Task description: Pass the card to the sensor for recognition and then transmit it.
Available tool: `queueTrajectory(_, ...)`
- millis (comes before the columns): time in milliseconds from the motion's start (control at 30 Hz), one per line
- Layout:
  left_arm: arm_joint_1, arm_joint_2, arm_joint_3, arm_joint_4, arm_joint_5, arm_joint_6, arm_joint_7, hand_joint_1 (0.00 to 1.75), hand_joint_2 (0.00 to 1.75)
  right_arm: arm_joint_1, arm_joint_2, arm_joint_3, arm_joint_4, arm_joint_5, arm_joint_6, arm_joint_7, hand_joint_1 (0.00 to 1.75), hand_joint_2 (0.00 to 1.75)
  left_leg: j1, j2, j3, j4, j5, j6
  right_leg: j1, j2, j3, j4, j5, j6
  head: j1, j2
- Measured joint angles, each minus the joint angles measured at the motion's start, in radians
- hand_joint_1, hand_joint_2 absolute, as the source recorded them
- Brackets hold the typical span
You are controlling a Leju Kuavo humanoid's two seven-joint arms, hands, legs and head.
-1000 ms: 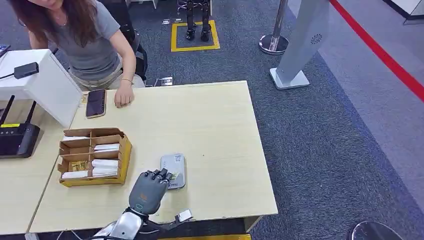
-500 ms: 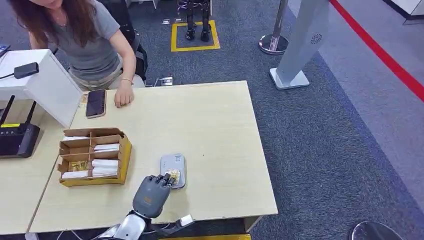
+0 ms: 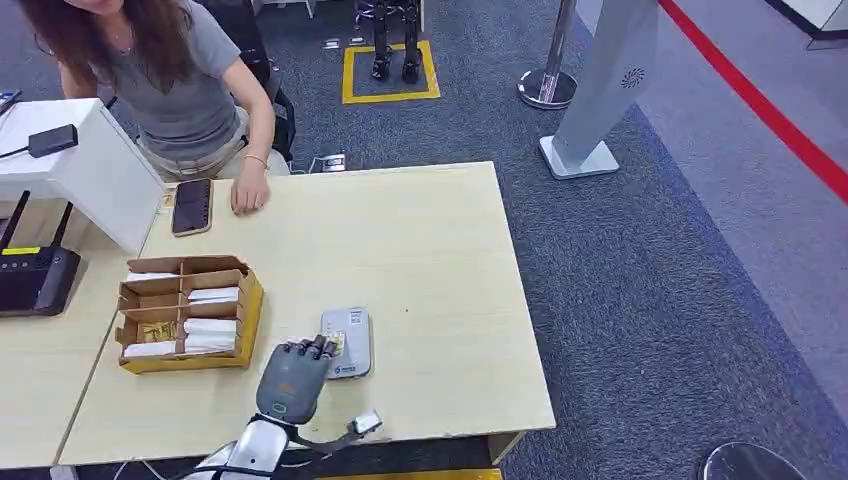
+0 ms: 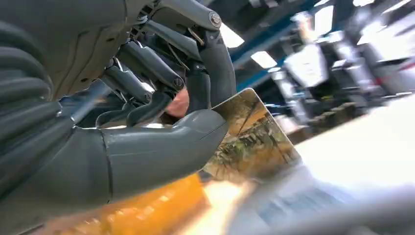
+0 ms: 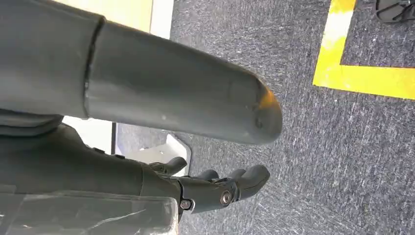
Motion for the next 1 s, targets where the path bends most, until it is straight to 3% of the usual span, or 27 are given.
queueTrajectory(67, -0.030, 0.040, -0.011, -0.041, 0.000, -0.014, 0.087, 1.75, 1.75, 0.000, 0.000, 0.001, 0.000, 0.000, -0.001, -0.003, 0.00, 0.00, 0.000, 0.000, 0.000, 0.000, 0.001, -0.001, 0.000, 0.000, 0.000, 0.000, 0.000, 0.000, 0.000, 0.000)
queueTrajectory(167, -0.087, 0.115, -0.019, -0.125, 0.000, -0.038, 0.144, 1.75, 1.75, 0.000, 0.000, 0.001, 0.000, 0.001, -0.001, -0.003, 0.00, 0.00, 0.001, 0.000, 0.000, 0.000, 0.002, -0.001, 0.001, 0.000, 0.000, 0.001, 0.000, 0.000, 0.000, 0.000)
queueTrajectory(233, -0.120, 0.175, -0.019, -0.197, 0.000, -0.040, 0.146, 1.75, 1.75, 0.000, 0.000, 0.002, 0.000, 0.002, -0.001, -0.003, 0.00, 0.00, 0.001, 0.000, 0.000, 0.000, 0.002, -0.001, 0.001, 0.000, 0.000, 0.001, 0.000, 0.000, 0.000, 0.000)
queueTrajectory(300, -0.116, 0.218, 0.002, -0.281, 0.000, -0.001, 0.147, 1.75, 1.75, 0.001, 0.000, 0.002, 0.000, 0.002, -0.001, -0.003, 0.00, 0.00, 0.001, 0.001, 0.000, 0.000, 0.001, -0.002, 0.001, 0.002, 0.000, 0.002, 0.000, 0.000, 0.000, 0.000)
queueTrajectory(367, -0.091, 0.233, 0.059, -0.356, 0.000, 0.065, 0.141, 1.75, 1.75, 0.003, 0.000, 0.002, 0.000, 0.002, -0.001, -0.003, 0.00, 0.00, 0.000, 0.000, 0.000, 0.000, 0.001, -0.001, 0.000, 0.001, 0.000, 0.001, 0.000, 0.000, 0.000, 0.000)
queueTrajectory(433, -0.069, 0.233, 0.105, -0.406, 0.000, 0.090, 0.117, 1.75, 1.75, 0.001, 0.000, 0.002, 0.000, 0.002, 0.000, -0.003, 0.00, 0.00, 0.000, -0.001, -0.001, 0.000, 0.001, -0.001, 0.000, 0.000, 0.000, 0.001, 0.000, 0.000, 0.001, 0.000)
queueTrajectory(467, -0.048, 0.232, 0.133, -0.435, 0.005, 0.103, 0.068, 1.75, 1.75, 0.001, 0.000, 0.002, 0.000, 0.002, -0.001, -0.003, 0.00, 0.00, 0.000, 0.000, -0.001, 0.000, 0.001, -0.001, 0.000, 0.000, 0.000, 0.000, 0.000, 0.000, 0.001, 0.000)
queueTrajectory(533, 0.026, 0.161, 0.234, -0.485, 0.080, 0.145, -0.145, 1.75, 1.75, 0.003, 0.001, 0.002, 0.000, 0.000, -0.001, -0.002, 0.00, 0.00, -0.002, 0.001, 0.000, 0.000, 0.000, 0.000, -0.001, 0.002, 0.000, 0.000, 0.000, 0.000, -0.003, 0.000)
queueTrajectory(567, 0.073, 0.080, 0.326, -0.511, 0.192, 0.142, -0.327, 1.75, 1.75, 0.004, 0.001, 0.002, 0.000, 0.000, -0.001, 0.002, 0.00, 0.00, -0.002, 0.001, -0.001, 0.000, 0.000, 0.001, -0.001, 0.001, 0.000, 0.000, -0.001, 0.002, -0.005, 0.000)
queueTrajectory(633, 0.128, -0.070, 0.520, -0.552, 0.501, 0.054, -0.633, 1.75, 1.75, 0.002, 0.002, 0.002, 0.001, 0.000, -0.002, 0.006, 0.00, 0.00, -0.001, 0.002, -0.002, 0.000, 0.000, 0.002, -0.001, 0.002, 0.000, -0.001, 0.001, 0.004, 0.008, 0.000)
queueTrajectory(667, 0.136, -0.115, 0.627, -0.561, 0.666, -0.025, -0.715, 1.75, 1.75, 0.001, 0.002, 0.002, 0.001, 0.000, -0.002, 0.007, 0.00, 0.00, -0.001, 0.006, -0.001, 0.000, 0.000, 0.002, -0.001, 0.006, 0.000, -0.002, 0.002, 0.004, 0.009, 0.000)
queueTrajectory(700, 0.140, -0.160, 0.729, -0.564, 0.794, -0.087, -0.756, 1.75, 1.75, 0.002, 0.003, 0.002, 0.001, 0.000, -0.002, 0.008, 0.00, 0.00, -0.002, 0.008, 0.000, 0.000, -0.001, 0.002, -0.001, 0.007, 0.000, -0.002, 0.002, 0.004, 0.007, 0.000)
queueTrajectory(767, 0.155, -0.228, 0.866, -0.568, 0.896, -0.128, -0.792, 1.75, 1.75, 0.005, 0.004, 0.002, 0.001, 0.000, -0.001, 0.010, 0.00, 0.00, -0.001, 0.008, 0.001, 0.000, -0.001, 0.002, -0.001, 0.007, 0.000, -0.002, 0.002, 0.004, 0.002, 0.000)
queueTrajectory(867, 0.174, -0.307, 0.991, -0.575, 0.888, -0.177, -0.804, 1.75, 1.75, 0.003, 0.005, 0.002, 0.001, 0.000, 0.000, 0.011, 0.00, 0.00, 0.000, 0.003, -0.001, 0.000, 0.001, 0.002, 0.000, 0.003, 0.000, -0.001, 0.002, 0.004, 0.002, 0.000)
queueTrajectory(1000, 0.178, -0.353, 1.140, -0.562, 1.122, -0.285, -0.791, 1.75, 1.75, 0.000, 0.005, 0.002, 0.001, 0.008, 0.002, 0.006, 0.00, 0.00, 0.000, 0.004, 0.000, 0.000, 0.001, 0.002, 0.000, 0.004, 0.000, -0.001, 0.002, 0.004, 0.003, 0.000)
